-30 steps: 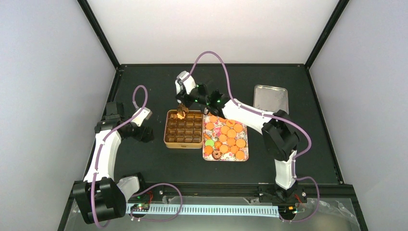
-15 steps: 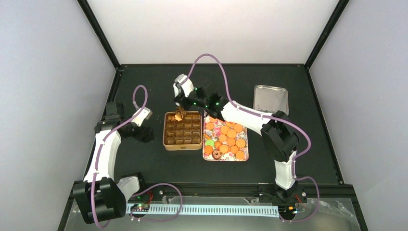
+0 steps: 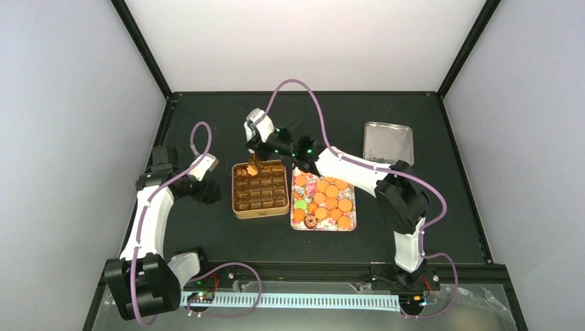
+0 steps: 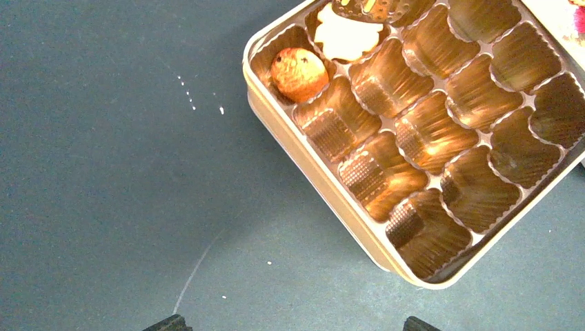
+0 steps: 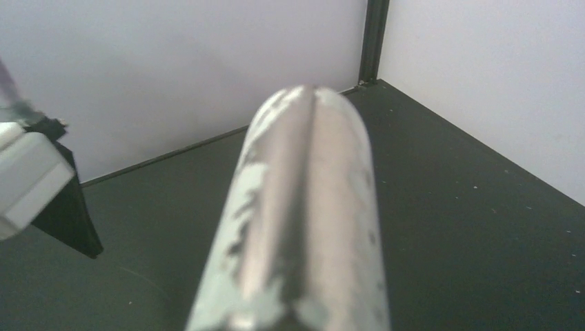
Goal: Pack the cookies
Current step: Place the fake cookies in the empty pocket of the box.
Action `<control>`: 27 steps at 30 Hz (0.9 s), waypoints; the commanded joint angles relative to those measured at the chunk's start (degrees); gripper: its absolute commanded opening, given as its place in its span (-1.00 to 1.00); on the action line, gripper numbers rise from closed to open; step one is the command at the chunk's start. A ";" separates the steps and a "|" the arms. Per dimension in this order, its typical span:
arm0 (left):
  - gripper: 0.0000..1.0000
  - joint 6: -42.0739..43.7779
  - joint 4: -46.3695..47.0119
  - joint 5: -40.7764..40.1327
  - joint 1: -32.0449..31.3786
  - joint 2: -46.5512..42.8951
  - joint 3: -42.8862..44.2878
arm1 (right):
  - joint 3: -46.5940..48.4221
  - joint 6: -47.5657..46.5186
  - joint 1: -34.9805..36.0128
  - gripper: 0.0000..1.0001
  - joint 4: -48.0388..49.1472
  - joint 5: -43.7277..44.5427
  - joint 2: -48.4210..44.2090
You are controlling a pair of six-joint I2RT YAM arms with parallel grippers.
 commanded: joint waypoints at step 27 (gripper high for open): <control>0.57 -0.03 14.28 -4.73 0.41 15.20 -0.02 | -0.30 -4.60 3.90 -0.38 -0.90 4.50 -5.20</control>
